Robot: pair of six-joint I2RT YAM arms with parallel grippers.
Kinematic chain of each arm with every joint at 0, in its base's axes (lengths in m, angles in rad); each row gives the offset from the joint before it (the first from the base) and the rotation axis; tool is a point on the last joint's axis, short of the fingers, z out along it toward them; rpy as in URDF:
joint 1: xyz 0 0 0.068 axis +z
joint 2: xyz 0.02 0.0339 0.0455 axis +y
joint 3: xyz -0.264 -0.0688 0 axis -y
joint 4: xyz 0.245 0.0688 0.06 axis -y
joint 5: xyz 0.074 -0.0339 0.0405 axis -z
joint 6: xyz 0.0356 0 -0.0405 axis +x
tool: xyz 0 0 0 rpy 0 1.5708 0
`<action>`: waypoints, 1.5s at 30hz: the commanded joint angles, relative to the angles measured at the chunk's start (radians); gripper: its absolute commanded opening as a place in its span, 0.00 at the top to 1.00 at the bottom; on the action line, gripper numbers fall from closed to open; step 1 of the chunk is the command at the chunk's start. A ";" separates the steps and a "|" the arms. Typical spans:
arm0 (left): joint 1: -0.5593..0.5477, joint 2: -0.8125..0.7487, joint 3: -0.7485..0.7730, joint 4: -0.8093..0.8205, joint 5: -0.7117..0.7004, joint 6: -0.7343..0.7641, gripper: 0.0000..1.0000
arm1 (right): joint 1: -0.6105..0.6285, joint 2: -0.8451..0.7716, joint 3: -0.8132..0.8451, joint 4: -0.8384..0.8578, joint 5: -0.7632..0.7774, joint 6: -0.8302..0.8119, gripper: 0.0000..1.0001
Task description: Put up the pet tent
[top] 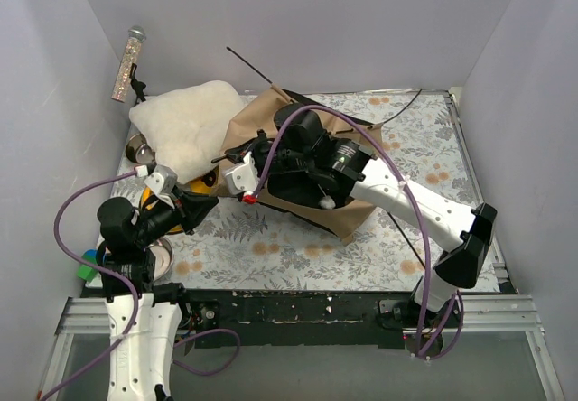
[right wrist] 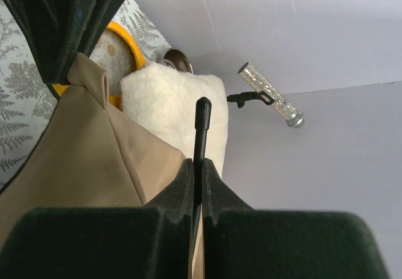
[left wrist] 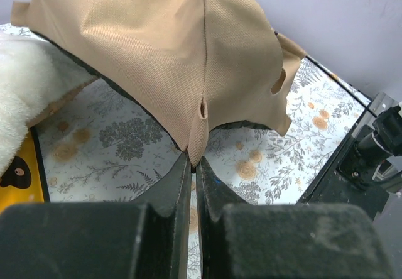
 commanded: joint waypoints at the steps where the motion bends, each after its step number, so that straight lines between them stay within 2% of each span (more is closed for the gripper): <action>1: 0.007 0.028 0.063 -0.047 0.043 0.089 1.00 | -0.038 -0.063 -0.041 -0.060 0.033 -0.120 0.99; 7: 0.007 0.046 0.100 -0.114 0.075 0.244 1.00 | -0.023 -0.117 -0.131 -0.097 -0.001 -0.191 0.99; 14: 0.007 0.048 0.112 -0.174 0.086 0.363 1.00 | 0.009 -0.089 -0.107 -0.134 -0.004 -0.174 0.99; 28: 0.007 0.097 0.150 -0.237 0.098 0.520 1.00 | 0.051 -0.037 -0.067 -0.152 0.037 -0.129 0.99; 45: 0.005 0.078 0.133 -0.309 0.103 0.626 1.00 | 0.051 -0.039 -0.041 -0.160 0.030 -0.077 0.99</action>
